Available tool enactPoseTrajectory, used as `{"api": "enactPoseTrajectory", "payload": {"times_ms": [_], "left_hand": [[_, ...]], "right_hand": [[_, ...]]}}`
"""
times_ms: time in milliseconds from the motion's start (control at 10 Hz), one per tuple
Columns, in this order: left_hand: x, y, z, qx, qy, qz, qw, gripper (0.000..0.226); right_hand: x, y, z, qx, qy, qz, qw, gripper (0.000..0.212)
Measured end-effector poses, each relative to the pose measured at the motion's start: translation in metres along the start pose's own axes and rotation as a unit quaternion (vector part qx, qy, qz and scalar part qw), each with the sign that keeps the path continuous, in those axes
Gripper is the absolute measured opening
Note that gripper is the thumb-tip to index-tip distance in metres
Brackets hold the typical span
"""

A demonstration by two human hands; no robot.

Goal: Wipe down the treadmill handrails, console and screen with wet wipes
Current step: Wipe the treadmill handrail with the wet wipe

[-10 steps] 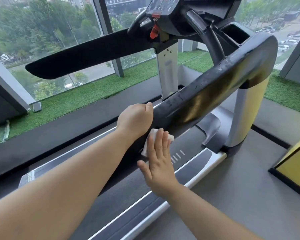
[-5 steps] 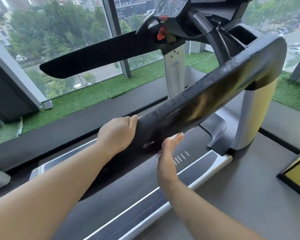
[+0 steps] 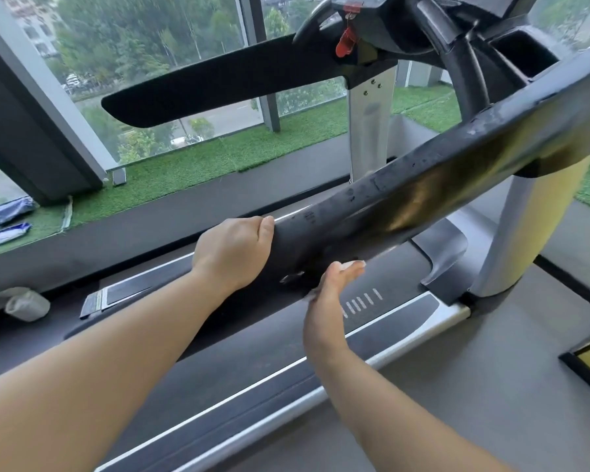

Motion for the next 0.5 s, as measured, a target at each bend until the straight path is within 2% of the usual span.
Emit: {"api": "enactPoseTrajectory", "payload": {"times_ms": [100, 200, 300, 400, 500], "left_hand": [[-0.001, -0.001, 0.001, 0.002, -0.003, -0.003, 1.000, 0.044], [-0.003, -0.001, 0.002, 0.004, -0.003, -0.008, 1.000, 0.047], [-0.002, -0.002, 0.004, -0.002, -0.008, -0.017, 1.000, 0.047], [-0.002, -0.006, 0.003, -0.014, -0.019, -0.050, 0.998, 0.048], [-0.001, -0.010, 0.002, -0.027, -0.030, -0.080, 0.996, 0.048]], "right_hand": [[0.023, -0.011, 0.043, 0.013, 0.027, 0.004, 1.000, 0.059], [0.020, -0.010, 0.034, 0.010, 0.026, 0.030, 0.999, 0.063], [-0.012, -0.002, -0.008, 0.087, -0.068, -0.016, 0.994, 0.064], [-0.017, 0.000, -0.009, 0.135, -0.066, -0.065, 0.987, 0.063], [0.004, -0.030, 0.025, 0.184, 0.021, -0.129, 0.974, 0.062]]}}
Point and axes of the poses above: each hand's wrist, its own z-axis towards the middle knuckle, its own x-axis out of the back of the hand, y = z × x, the point moved 5 cm from there along z, towards the middle knuckle, and after that the axes turned 3 degrees about z, right-handed, at the moved point
